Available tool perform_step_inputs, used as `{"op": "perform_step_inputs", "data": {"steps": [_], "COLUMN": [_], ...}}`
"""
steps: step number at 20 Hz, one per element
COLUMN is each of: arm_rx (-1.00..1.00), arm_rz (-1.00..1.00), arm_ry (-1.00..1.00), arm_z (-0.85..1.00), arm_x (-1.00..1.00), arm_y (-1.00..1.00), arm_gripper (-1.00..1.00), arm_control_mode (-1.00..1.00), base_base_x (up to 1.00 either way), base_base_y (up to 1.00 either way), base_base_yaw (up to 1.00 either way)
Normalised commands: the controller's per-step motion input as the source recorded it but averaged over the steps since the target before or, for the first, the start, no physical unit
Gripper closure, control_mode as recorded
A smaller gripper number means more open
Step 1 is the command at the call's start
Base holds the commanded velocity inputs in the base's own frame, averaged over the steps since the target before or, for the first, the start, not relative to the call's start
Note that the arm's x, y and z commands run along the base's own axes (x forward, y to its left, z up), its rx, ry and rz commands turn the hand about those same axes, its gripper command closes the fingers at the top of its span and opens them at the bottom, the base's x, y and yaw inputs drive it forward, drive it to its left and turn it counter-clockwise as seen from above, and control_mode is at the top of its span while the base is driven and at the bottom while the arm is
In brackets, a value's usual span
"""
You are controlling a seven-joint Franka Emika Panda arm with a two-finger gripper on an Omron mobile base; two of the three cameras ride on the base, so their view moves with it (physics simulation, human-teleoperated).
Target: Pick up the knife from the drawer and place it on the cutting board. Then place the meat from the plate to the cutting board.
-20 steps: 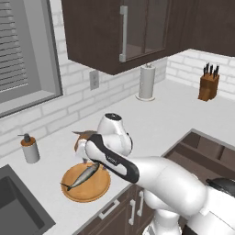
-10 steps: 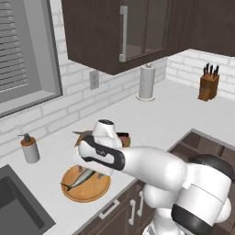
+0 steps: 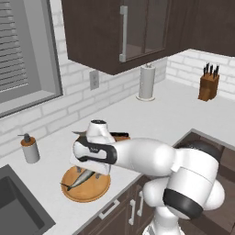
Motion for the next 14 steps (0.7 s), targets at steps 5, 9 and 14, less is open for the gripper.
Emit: {"op": "perform_step_inputs", "data": {"steps": [5,9,14], "arm_rx": [-0.07,-0.06,-0.02], "arm_rz": [-0.02,0.0,0.0], "arm_ry": [0.0,0.0,0.0], "arm_z": [-0.21,-0.23,-0.09], "arm_x": [0.14,0.11,0.2], "arm_y": [0.0,0.0,0.0], "arm_gripper": [-1.0,-1.0,-1.0], "arm_control_mode": [-1.0,-1.0,-1.0], "base_base_x": [0.0,0.0,0.0], "base_base_y": [0.0,0.0,0.0], "base_base_yaw": [0.0,0.0,0.0]}}
